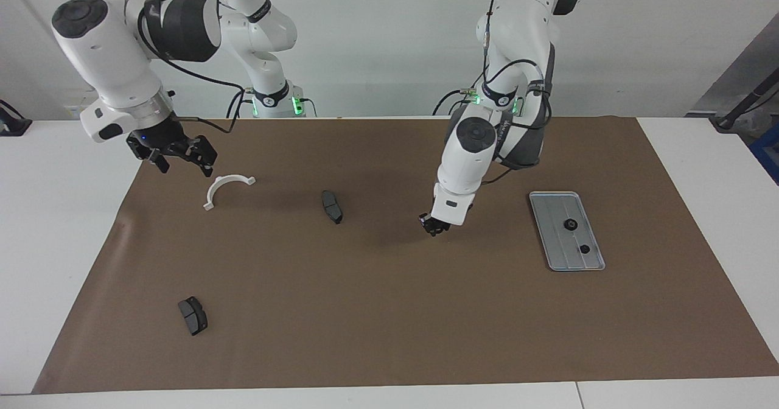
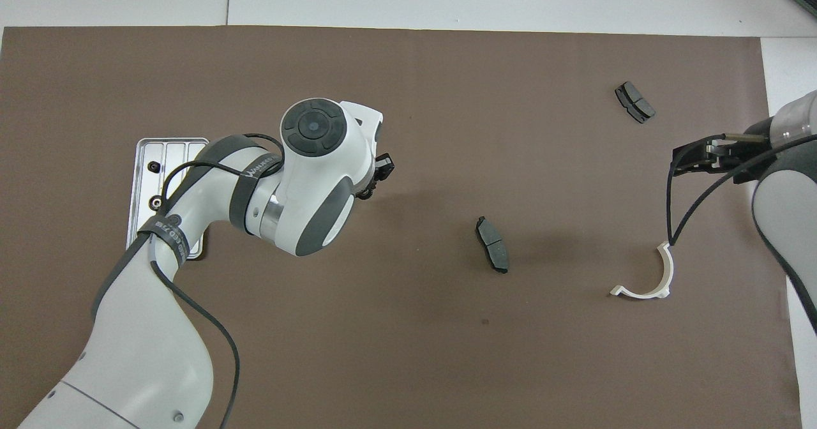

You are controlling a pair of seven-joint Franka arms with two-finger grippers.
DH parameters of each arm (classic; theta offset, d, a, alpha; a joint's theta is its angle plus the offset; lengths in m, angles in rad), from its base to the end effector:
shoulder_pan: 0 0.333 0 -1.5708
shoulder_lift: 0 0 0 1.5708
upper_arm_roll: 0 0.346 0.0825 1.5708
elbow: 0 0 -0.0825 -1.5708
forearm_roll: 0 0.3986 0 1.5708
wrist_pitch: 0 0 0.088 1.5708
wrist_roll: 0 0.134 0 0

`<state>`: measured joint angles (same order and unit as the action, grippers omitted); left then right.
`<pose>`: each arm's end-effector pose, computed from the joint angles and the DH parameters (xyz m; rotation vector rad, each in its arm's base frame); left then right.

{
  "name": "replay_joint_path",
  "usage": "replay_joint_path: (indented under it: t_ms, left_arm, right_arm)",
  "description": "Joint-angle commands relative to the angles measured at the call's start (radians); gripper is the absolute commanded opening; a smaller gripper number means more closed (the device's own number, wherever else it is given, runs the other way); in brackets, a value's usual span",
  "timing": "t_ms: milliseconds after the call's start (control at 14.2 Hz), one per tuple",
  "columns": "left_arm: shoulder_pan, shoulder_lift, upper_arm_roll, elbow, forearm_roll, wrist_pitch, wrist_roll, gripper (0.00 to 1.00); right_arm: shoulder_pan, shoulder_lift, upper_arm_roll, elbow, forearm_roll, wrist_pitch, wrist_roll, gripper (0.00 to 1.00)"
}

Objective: Place bearing gear from tray to pile

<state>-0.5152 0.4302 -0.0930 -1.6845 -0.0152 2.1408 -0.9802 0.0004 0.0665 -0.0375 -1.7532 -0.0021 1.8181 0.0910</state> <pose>0.5730 -0.3924 0.3469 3.0274 0.5963 -0.0266 0.5993 -0.0220 0.5204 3.1307 -0.1999 -0.0022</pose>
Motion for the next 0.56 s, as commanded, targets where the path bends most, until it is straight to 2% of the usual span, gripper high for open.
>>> replay_joint_path:
  t_ms: [0,212,424,494]
  left_arm:
    - [-0.058,0.021,0.018,0.005,0.031,0.022,-0.084,0.0]
    - [-0.092,0.022,0.018,0.002,0.034,0.025,-0.101,0.0]
    - [-0.088,0.022,0.018,-0.004,0.035,0.048,-0.101,0.0]
    - [-0.088,0.022,0.018,-0.004,0.037,0.048,-0.101,0.14]
  right_arm:
    - [0.041,0.053,0.001,0.003,0.021,0.068,-0.014,1.0]
    - [0.082,0.11,0.001,0.003,0.019,0.142,0.029,1.0]
    - [0.107,0.131,0.001,0.001,0.019,0.178,0.061,1.0]
    - [0.107,0.131,0.001,0.0,0.019,0.179,0.062,1.0]
